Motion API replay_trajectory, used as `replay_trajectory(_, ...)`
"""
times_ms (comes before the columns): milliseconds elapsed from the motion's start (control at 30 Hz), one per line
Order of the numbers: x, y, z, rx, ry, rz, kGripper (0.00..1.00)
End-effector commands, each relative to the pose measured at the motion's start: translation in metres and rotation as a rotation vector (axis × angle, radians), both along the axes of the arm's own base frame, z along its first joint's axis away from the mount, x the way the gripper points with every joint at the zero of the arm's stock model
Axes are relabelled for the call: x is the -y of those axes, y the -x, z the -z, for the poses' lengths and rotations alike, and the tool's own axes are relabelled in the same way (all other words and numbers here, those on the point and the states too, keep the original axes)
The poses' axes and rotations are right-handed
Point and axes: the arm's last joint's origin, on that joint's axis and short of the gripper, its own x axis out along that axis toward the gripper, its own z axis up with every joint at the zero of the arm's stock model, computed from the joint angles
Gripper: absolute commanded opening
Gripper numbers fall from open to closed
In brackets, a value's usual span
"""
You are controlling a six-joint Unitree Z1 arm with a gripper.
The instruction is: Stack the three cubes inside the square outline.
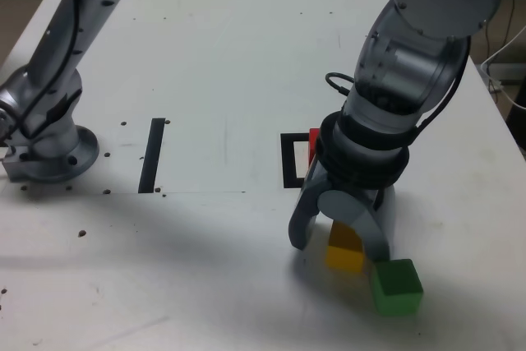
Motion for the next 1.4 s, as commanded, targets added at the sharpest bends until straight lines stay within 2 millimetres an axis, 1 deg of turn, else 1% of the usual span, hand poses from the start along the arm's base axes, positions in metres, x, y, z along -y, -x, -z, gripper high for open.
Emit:
replay_trajectory(0,0.000,-0.001,0.000,0.009,-0.003,0.003,0.45)
replay_trajectory(100,0.000,-0.003,-0.001,0.025,-0.003,0.011,0.33)
replay_trajectory(200,0.000,-0.003,-0.003,0.040,-0.001,0.017,0.28)
replay_trajectory(667,0.000,-0.002,-0.008,0.046,-0.006,0.018,0.27)
replay_trajectory(767,-0.001,0.002,-0.016,0.054,-0.022,0.015,0.27)
replay_trajectory(867,-0.004,0.009,-0.031,0.067,-0.054,0.006,0.27)
replay_trajectory(1000,-0.014,0.022,-0.058,0.093,-0.100,-0.019,0.27)
replay_trajectory(1100,-0.025,0.029,-0.073,0.104,-0.112,-0.048,0.27)
replay_trajectory(1200,-0.039,0.033,-0.081,0.104,-0.114,-0.087,0.27)
replay_trajectory(1367,-0.069,0.035,-0.088,0.098,-0.121,-0.156,0.27)
